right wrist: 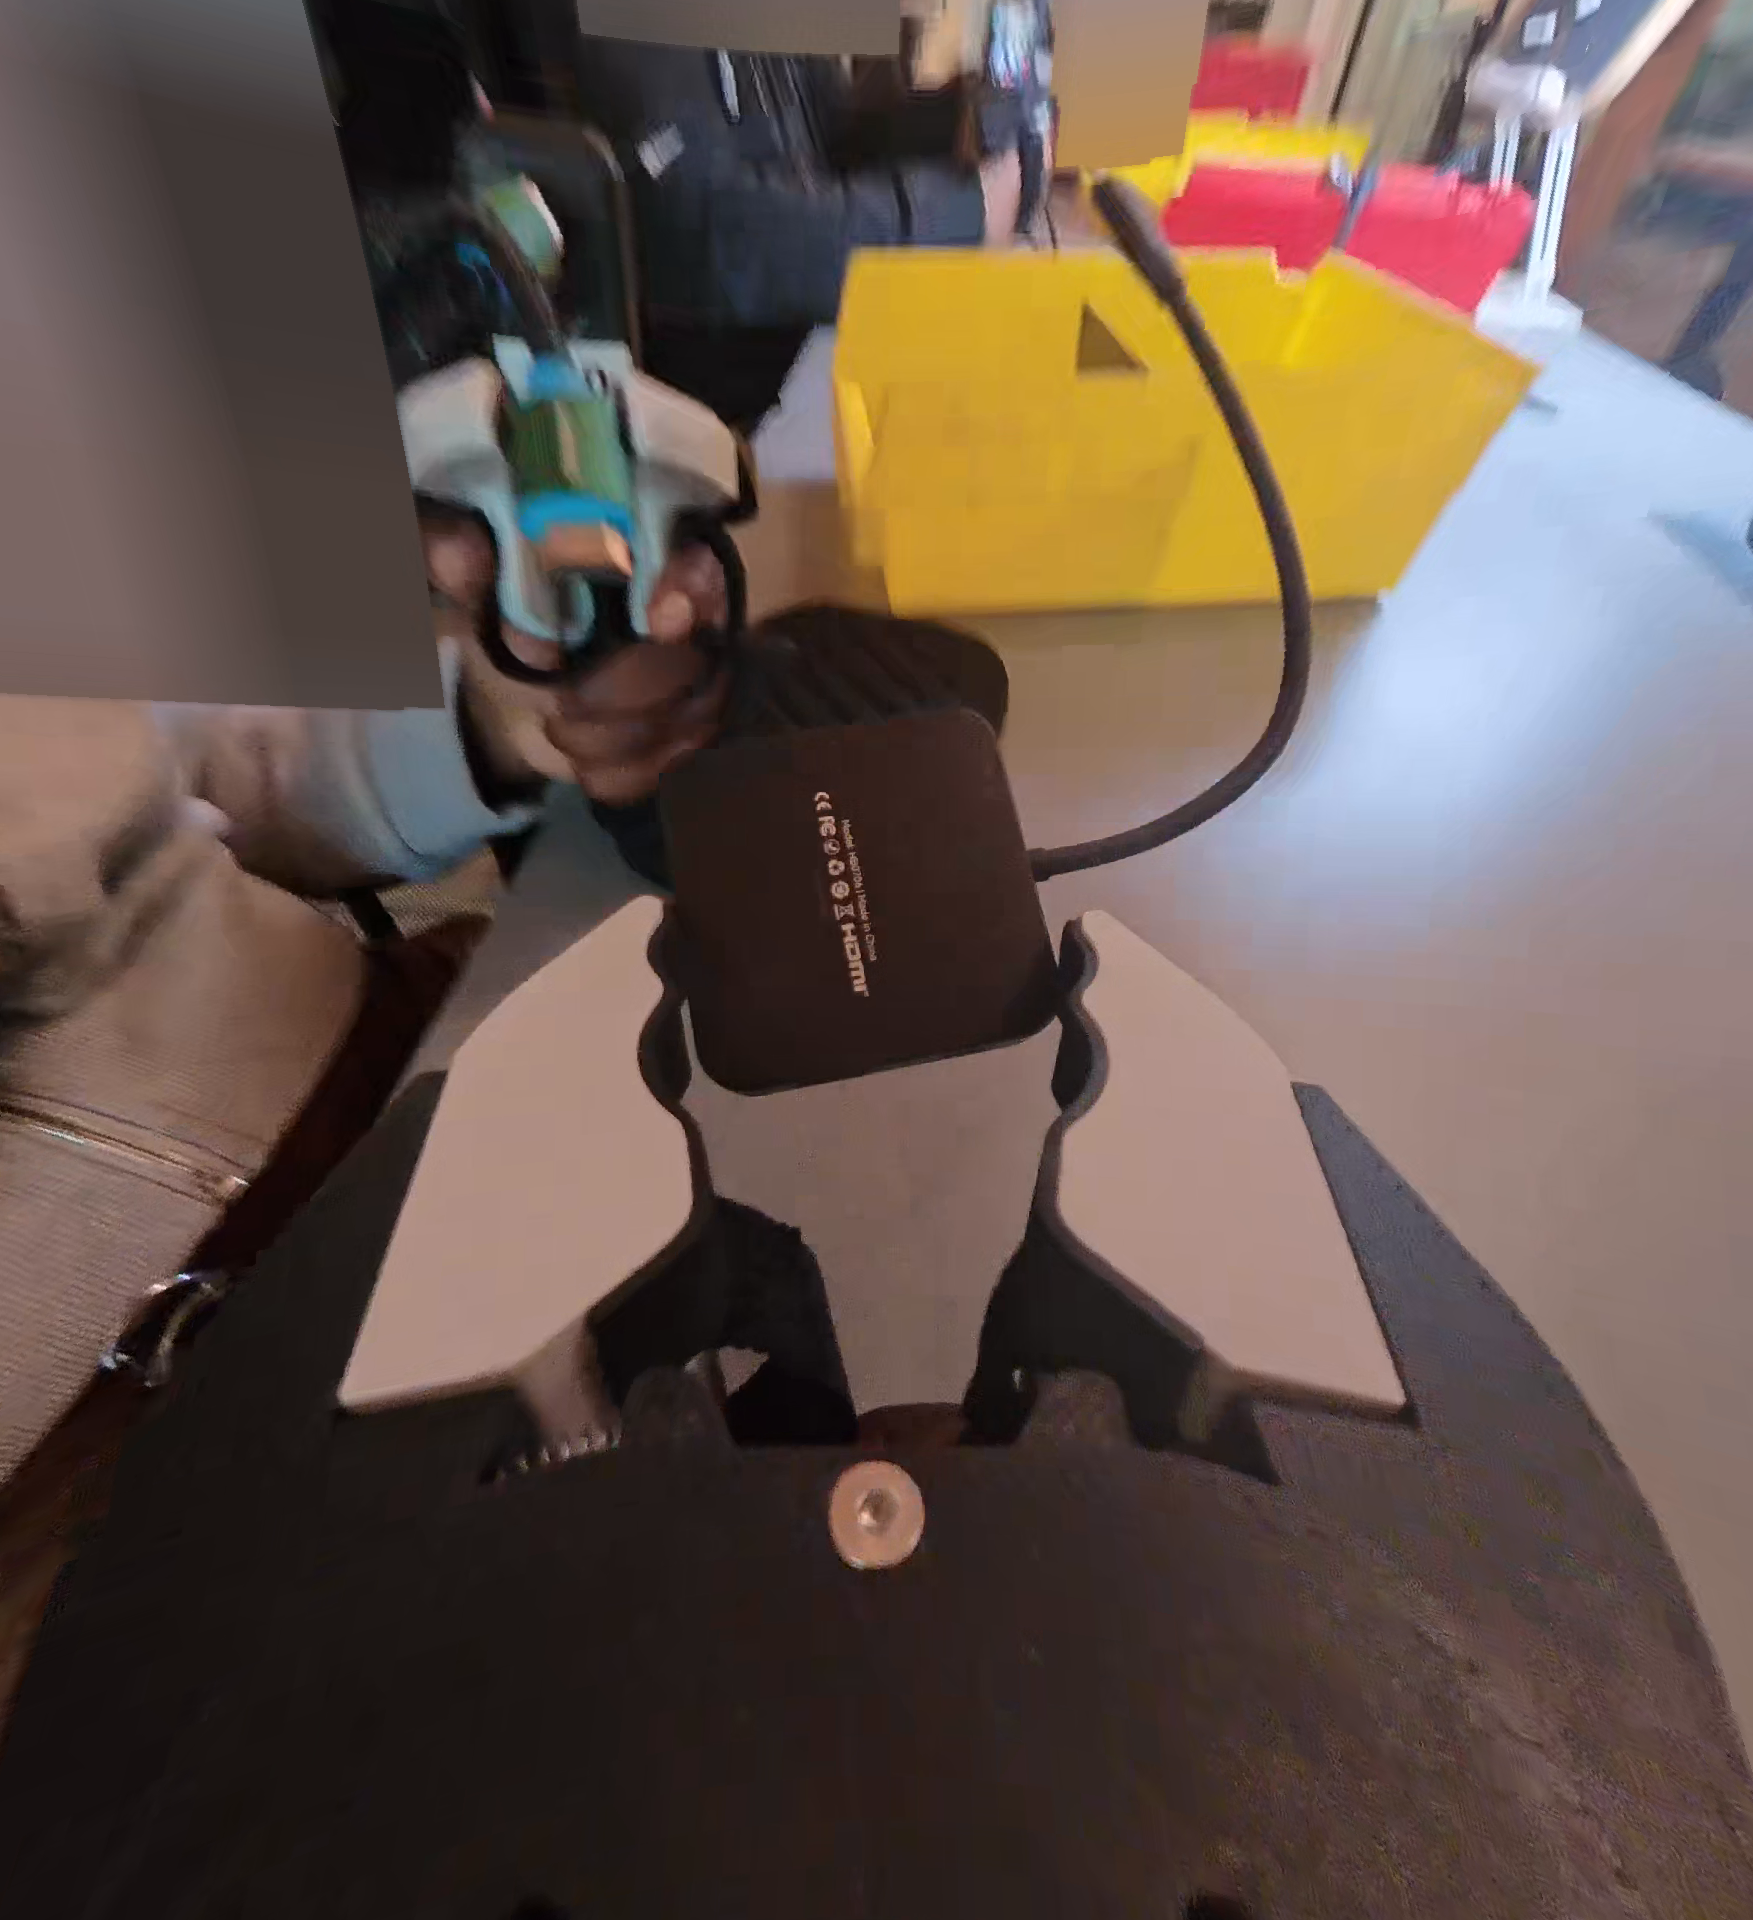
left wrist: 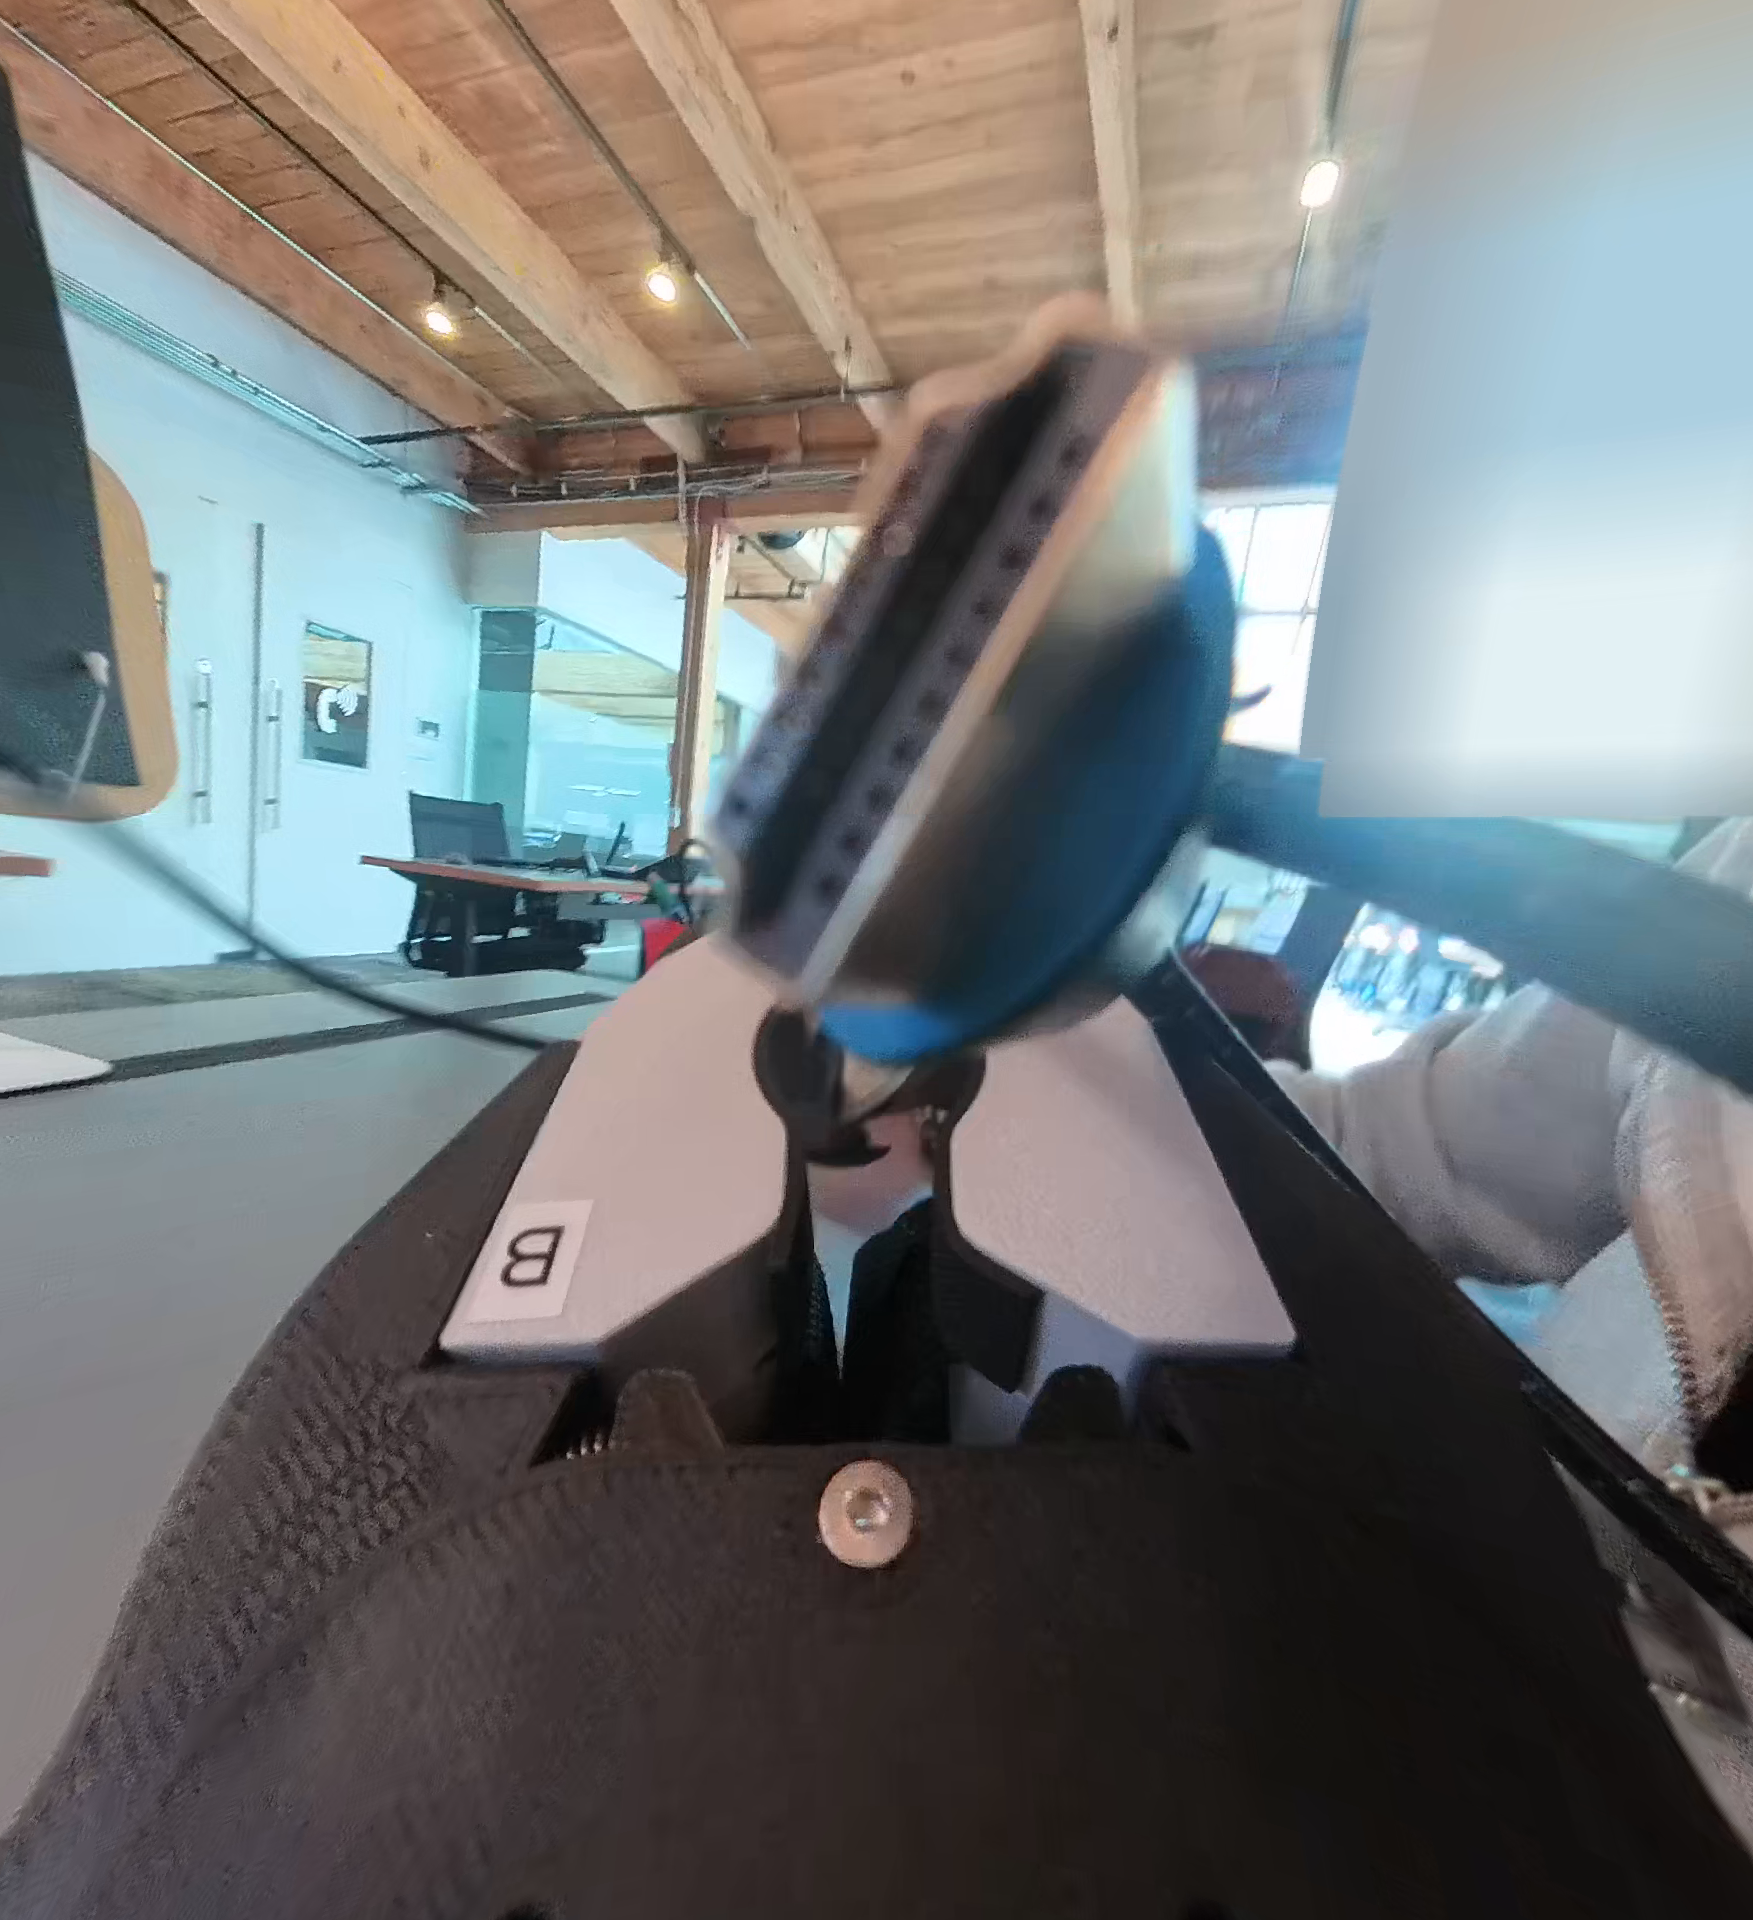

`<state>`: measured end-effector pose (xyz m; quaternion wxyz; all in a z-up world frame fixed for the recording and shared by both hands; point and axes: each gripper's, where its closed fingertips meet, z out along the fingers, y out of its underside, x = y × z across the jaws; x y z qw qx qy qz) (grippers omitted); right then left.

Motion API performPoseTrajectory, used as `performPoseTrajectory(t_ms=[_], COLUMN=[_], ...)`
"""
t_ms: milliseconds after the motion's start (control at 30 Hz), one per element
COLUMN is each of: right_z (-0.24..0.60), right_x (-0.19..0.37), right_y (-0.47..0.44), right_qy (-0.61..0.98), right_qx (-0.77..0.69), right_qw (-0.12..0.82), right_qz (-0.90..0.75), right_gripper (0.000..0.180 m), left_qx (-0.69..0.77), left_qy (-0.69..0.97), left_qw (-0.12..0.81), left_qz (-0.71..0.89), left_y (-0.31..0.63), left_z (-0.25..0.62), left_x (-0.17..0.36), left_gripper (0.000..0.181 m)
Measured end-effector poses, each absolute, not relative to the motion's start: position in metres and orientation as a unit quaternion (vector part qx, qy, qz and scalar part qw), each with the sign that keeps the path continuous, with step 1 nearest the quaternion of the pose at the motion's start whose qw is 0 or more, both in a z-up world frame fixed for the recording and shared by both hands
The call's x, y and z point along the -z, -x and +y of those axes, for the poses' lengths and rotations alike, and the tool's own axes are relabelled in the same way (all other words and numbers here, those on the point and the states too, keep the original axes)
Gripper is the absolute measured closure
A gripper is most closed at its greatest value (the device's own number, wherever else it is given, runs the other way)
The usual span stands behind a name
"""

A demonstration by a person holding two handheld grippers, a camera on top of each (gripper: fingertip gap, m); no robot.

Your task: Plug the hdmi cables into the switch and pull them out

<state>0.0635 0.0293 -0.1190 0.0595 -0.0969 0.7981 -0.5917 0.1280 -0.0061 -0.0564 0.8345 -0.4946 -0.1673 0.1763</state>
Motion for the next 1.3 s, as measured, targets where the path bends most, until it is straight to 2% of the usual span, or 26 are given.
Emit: performPoseTrajectory(t_ms=[167, 633, 933, 1067, 1300], right_z=[0.033, 0.024, 0.023, 0.016, -0.001], right_x=[0.105, 0.097, 0.081, 0.089, 0.096], right_y=[-0.077, -0.096, -0.108, -0.112, -0.115], right_qy=[0.113, 0.129, 0.142, 0.148, 0.103], right_qx=[0.627, 0.648, 0.688, 0.679, 0.695], right_qw=[0.080, 0.090, 0.100, 0.082, 0.114], right_qz=[0.766, 0.745, 0.704, 0.714, 0.702], right_gripper=[0.110, 0.110, 0.115, 0.117, 0.115], left_qx=[-0.246, -0.279, -0.223, -0.237, -0.222], left_qy=[0.552, 0.546, 0.509, 0.481, 0.434], left_qw=[0.784, 0.779, 0.822, 0.834, 0.861], left_qz=[-0.142, -0.131, -0.124, -0.128, -0.147], left_y=[-0.130, -0.130, -0.137, -0.136, -0.134], left_z=[0.002, 0.003, 0.002, 0.002, -0.010], left_x=[0.062, 0.062, 0.055, 0.050, 0.045], left_gripper=[0.162, 0.162, 0.161, 0.161, 0.162])
